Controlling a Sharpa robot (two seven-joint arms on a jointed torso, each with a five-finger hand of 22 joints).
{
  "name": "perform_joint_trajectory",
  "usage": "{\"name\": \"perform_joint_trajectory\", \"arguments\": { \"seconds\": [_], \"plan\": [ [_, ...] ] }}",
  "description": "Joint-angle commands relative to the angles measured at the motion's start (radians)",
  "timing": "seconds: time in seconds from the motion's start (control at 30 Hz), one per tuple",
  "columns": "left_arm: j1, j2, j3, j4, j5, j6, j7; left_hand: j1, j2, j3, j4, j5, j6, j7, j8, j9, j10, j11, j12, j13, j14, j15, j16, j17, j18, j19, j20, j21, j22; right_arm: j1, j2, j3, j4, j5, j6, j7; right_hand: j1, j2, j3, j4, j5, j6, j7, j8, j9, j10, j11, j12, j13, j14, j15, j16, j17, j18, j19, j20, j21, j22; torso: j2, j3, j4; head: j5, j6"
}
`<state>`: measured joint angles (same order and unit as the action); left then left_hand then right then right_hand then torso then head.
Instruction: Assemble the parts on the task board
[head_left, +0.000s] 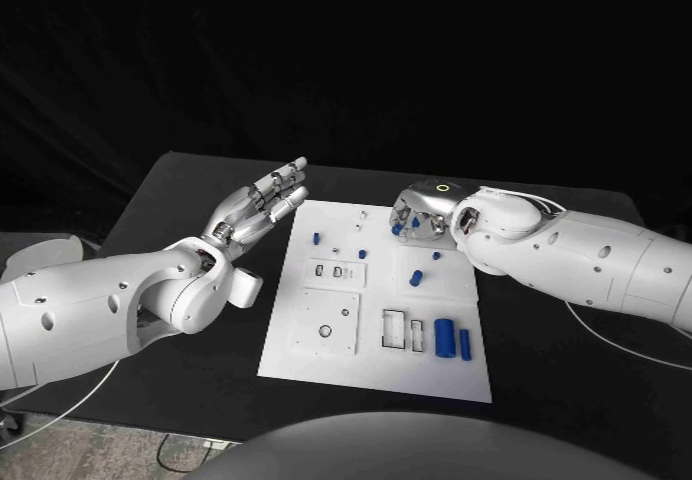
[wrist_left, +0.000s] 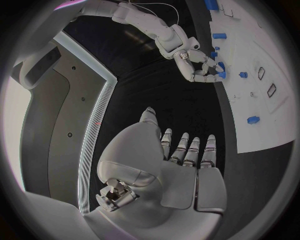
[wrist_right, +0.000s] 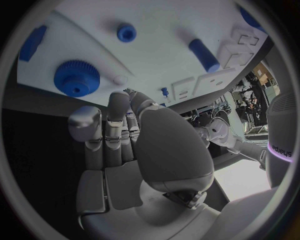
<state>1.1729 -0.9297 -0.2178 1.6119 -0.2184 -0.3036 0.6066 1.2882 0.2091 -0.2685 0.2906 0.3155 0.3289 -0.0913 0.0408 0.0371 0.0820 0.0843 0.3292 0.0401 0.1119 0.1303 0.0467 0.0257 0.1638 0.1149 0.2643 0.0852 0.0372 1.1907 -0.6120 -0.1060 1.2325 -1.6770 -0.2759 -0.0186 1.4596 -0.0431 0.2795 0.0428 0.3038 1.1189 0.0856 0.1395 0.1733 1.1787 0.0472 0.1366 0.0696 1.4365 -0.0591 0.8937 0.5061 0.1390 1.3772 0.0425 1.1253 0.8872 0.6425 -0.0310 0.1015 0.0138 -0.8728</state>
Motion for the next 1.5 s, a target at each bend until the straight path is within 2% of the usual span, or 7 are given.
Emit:
{"name": "perform_joint_trajectory", "arguments": {
  "seconds": [0.03,0.23,0.37,0.67,1.17,1.33,1.5],
  "plan": [
    [0.0,0.002,0.001,0.0,-0.003,0.017,0.003,0.013,0.004,0.008,-0.001,0.01,0.001,0.006,-0.004,0.0,0.002,0.007,0.002,0.002,0.005,0.003,0.004,0.002,0.018,0.002,0.009,0.004,0.002,0.013,0.024,0.002,-0.014,0.029,-0.033,0.009,-0.019,0.0,0.01,0.011,-0.002,0.002,0.004,0.001,0.036,0.014,-0.003,-0.007,-0.001,0.001,0.008,0.008,0.008,-0.011,0.001,0.003,0.008,0.005,0.002,-0.0006,0.0023,0.004,0.0],
    [0.0,0.006,0.001,-0.005,-0.003,0.018,0.001,0.03,0.006,0.011,-0.002,0.026,-0.001,0.007,-0.004,0.0,0.001,0.009,0.002,0.002,0.004,0.004,0.003,0.001,0.018,0.002,0.011,0.004,0.001,0.022,0.091,0.009,-0.087,0.051,-0.034,0.013,-0.025,-0.005,0.011,0.013,0.0,-0.004,0.004,-0.002,0.038,0.012,-0.002,-0.012,-0.003,0.005,0.009,0.021,0.026,-0.013,0.004,0.006,0.015,0.016,0.005,-0.0007,0.0031,0.003,0.0],
    [0.0,0.011,0.001,-0.006,-0.003,0.018,0.0,0.034,0.006,0.011,-0.002,0.03,0.0,0.008,-0.004,0.0,0.001,0.009,0.002,0.001,0.003,0.004,0.003,0.001,0.018,0.002,0.011,0.004,0.001,0.019,0.14,0.01,-0.152,0.057,-0.033,0.012,-0.027,-0.007,0.014,0.013,0.001,-0.008,0.005,-0.006,0.039,0.01,-0.001,-0.017,-0.003,0.005,0.011,0.024,0.03,-0.013,0.004,0.008,0.017,0.019,0.005,-0.0015,0.0096,-0.004,0.0],
    [0.0,0.019,0.001,-0.008,-0.003,0.02,-0.001,0.038,0.008,0.013,-0.001,0.036,0.002,0.008,-0.003,0.001,0.001,0.009,0.003,0.002,0.004,0.004,0.004,0.001,0.018,0.002,0.011,0.005,0.001,0.0,0.206,0.011,-0.244,0.063,-0.031,0.013,-0.028,-0.009,0.017,0.013,0.001,-0.013,0.006,-0.009,0.04,0.008,0.001,-0.021,-0.004,0.005,0.014,0.026,0.033,-0.013,0.004,0.01,0.018,0.022,0.006,-0.0017,0.0183,0.0,0.0],
    [0.0,0.026,0.001,-0.012,0.0,0.025,-0.001,0.043,0.01,0.014,-0.002,0.042,0.001,0.008,-0.003,0.001,0.001,0.009,0.003,0.002,0.006,0.004,0.004,0.002,0.018,0.003,0.012,0.005,0.001,-0.007,0.23,0.011,-0.277,0.07,-0.027,0.013,-0.029,-0.014,0.027,0.011,0.0,-0.024,0.007,-0.018,0.042,0.001,0.005,-0.033,-0.004,-0.003,0.016,0.02,0.025,-0.012,-0.002,0.014,0.014,0.019,0.003,-0.003,0.0142,-0.002,0.0],
    [0.0,0.027,0.001,-0.012,0.005,0.026,-0.002,0.045,0.011,0.015,-0.002,0.043,0.002,0.008,-0.003,0.001,0.001,0.009,0.003,0.002,0.006,0.004,0.004,0.002,0.018,0.003,0.012,0.006,0.001,-0.007,0.234,0.011,-0.277,0.071,-0.014,0.001,-0.04,-0.035,0.046,0.015,-0.022,-0.111,0.006,-0.072,0.024,-0.095,0.033,-0.077,-0.008,-0.023,0.019,0.0,0.0,-0.006,-0.021,0.017,-0.005,-0.003,0.003,-0.0029,0.0144,-0.005,0.0],
    [0.0,0.027,0.001,-0.012,0.017,0.029,-0.005,0.049,0.013,0.017,-0.002,0.046,0.007,0.01,-0.003,0.001,0.001,0.011,0.004,0.002,0.008,0.005,0.005,0.002,0.018,0.004,0.012,0.006,0.001,-0.007,0.238,0.011,-0.28,0.073,-0.014,0.0,-0.043,-0.042,0.059,0.015,-0.032,-0.151,0.004,-0.077,0.013,-0.15,0.036,-0.075,-0.005,-0.037,0.02,-0.008,-0.01,-0.002,-0.034,0.02,-0.02,-0.018,0.003,-0.003,0.0152,-0.006,0.0]
  ]
}}
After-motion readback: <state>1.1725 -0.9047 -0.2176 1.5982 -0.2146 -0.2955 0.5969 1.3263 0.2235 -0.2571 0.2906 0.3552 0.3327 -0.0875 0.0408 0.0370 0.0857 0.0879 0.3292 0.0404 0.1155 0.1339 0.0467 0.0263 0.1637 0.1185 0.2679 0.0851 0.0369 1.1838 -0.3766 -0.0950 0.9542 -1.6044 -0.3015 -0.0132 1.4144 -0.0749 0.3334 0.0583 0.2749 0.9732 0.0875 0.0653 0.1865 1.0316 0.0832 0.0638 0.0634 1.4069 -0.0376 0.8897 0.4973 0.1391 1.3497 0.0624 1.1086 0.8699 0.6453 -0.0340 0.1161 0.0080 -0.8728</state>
